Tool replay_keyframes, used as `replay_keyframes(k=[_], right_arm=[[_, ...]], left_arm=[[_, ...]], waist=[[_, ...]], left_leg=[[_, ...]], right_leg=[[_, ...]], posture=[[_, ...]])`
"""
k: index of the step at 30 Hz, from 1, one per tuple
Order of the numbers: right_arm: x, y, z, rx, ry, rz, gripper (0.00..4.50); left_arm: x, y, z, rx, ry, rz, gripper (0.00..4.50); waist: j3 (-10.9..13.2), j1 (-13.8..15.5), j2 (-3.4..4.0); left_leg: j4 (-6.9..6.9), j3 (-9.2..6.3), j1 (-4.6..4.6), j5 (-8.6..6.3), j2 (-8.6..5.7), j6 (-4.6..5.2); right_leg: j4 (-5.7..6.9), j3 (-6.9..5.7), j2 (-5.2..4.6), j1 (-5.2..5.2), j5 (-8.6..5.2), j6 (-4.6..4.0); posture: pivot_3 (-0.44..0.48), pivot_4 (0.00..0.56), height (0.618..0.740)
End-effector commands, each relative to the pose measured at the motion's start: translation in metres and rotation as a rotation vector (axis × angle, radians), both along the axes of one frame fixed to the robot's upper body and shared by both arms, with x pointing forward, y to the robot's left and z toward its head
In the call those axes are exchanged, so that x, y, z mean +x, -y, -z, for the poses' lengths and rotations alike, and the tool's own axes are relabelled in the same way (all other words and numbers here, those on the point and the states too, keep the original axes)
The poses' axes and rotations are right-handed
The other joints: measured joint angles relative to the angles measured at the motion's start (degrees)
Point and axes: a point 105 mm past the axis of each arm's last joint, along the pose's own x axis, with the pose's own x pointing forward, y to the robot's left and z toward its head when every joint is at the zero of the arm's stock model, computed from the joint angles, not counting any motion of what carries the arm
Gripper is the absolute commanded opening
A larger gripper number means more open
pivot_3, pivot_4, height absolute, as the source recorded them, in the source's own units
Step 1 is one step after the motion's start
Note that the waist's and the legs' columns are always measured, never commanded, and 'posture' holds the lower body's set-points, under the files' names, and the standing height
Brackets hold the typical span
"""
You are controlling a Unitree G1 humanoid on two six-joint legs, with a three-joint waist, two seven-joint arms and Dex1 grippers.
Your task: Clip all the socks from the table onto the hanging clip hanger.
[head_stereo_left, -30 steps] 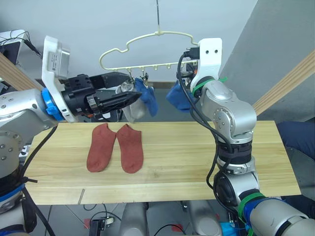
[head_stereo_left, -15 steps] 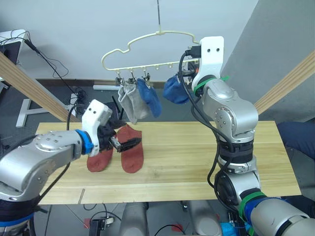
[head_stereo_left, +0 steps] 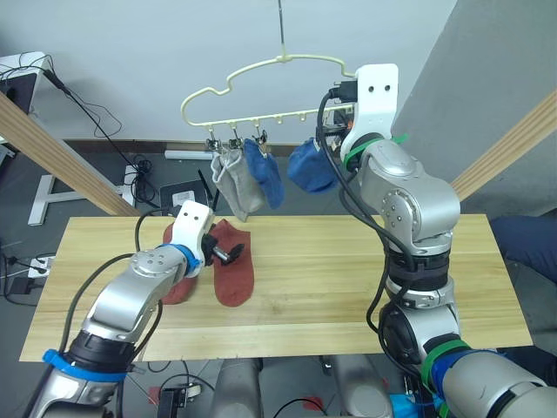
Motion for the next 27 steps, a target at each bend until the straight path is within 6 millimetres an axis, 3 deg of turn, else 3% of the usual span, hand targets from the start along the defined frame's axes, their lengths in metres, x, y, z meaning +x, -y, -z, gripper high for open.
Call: replay_keyframes(k=[1,5,12,19,23,27], right_arm=[[-0.008,0.003,-0.015,0.020,0.062,0.013,0.00],[-0.010,0.006,-0.015,0.018,0.060,0.023,0.00],[-0.011,0.008,-0.013,0.016,0.052,0.036,0.00],[-0.012,0.009,-0.015,0.015,0.054,0.039,0.00],[-0.013,0.010,-0.015,0.014,0.054,0.043,0.00],[-0.014,0.011,-0.015,0.014,0.052,0.045,0.00]], left_arm=[[0.005,0.000,0.003,0.018,0.025,0.018,4.46],[0.019,-0.008,0.012,0.026,0.024,-0.032,4.46],[0.024,-0.015,0.026,0.012,-0.030,-0.060,4.46],[0.017,-0.015,0.054,0.052,-0.138,-0.049,4.46],[0.014,-0.013,0.059,0.066,-0.161,-0.028,4.46],[0.012,-0.012,0.061,0.084,-0.171,-0.012,3.55]], waist=[[0.0,-0.1,0.00],[0.0,-0.1,0.01],[0.0,-0.4,0.01],[0.0,-0.7,0.01],[0.0,-0.7,0.01],[0.0,-0.9,0.01]], left_leg=[[0.00,0.02,0.00,0.00,0.00,0.00],[0.00,-0.02,0.00,0.00,0.01,0.00],[-0.01,0.01,0.01,0.00,0.01,0.01],[0.01,-0.01,0.03,0.00,0.00,0.00],[0.01,-0.02,0.05,0.00,0.00,0.00],[0.01,-0.01,0.06,0.00,0.00,0.00]], right_leg=[[0.00,0.02,0.00,0.00,0.00,0.00],[0.01,-0.02,0.00,0.00,0.00,0.00],[0.00,0.01,0.00,0.00,0.01,0.00],[0.03,0.01,0.00,0.03,0.01,0.00],[0.03,0.01,0.00,0.06,0.01,0.00],[0.03,0.01,0.00,0.07,0.01,0.00]], posture=[[-0.164,0.356,0.740],[-0.187,0.364,0.740],[-0.194,0.369,0.740],[-0.209,0.370,0.740],[-0.217,0.369,0.740],[-0.219,0.368,0.740]])
